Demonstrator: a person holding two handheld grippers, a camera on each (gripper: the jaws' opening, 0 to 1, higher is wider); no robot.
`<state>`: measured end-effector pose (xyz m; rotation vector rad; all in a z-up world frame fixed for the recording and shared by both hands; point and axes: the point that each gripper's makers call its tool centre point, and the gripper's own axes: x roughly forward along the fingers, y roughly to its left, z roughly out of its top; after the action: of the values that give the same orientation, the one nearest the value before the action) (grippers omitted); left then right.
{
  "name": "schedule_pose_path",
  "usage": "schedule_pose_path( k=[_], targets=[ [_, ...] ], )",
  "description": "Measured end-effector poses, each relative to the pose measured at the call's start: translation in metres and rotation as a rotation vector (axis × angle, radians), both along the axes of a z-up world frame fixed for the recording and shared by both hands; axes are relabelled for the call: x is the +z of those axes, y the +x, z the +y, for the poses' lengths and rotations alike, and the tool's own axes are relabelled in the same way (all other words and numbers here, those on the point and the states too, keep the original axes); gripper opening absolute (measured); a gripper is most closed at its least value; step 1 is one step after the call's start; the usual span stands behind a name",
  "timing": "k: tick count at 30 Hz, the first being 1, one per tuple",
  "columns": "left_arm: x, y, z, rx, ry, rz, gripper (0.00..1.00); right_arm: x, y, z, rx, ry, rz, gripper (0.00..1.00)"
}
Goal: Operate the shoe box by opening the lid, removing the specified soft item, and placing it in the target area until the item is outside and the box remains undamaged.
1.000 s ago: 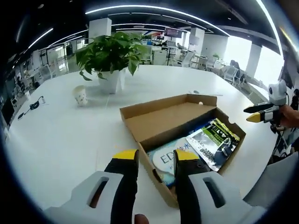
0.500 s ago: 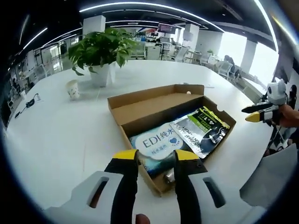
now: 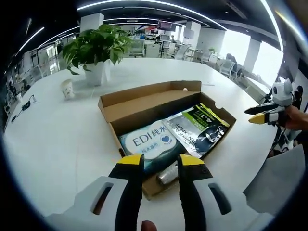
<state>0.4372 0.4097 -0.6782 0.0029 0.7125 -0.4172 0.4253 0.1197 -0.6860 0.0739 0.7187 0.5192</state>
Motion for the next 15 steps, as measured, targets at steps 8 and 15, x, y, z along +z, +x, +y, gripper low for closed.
schedule_pose_path(
  k=[8, 15],
  targets=[
    [-0.003, 0.002, -0.01, -0.017, -0.011, 0.019, 0.27, 0.003, -0.002, 0.006, 0.007, 0.003, -0.007, 0.5],
    [-0.012, 0.005, -0.024, -0.048, -0.023, 0.054, 0.28, 0.007, -0.003, 0.012, 0.014, 0.003, -0.013, 0.5]
  ],
)
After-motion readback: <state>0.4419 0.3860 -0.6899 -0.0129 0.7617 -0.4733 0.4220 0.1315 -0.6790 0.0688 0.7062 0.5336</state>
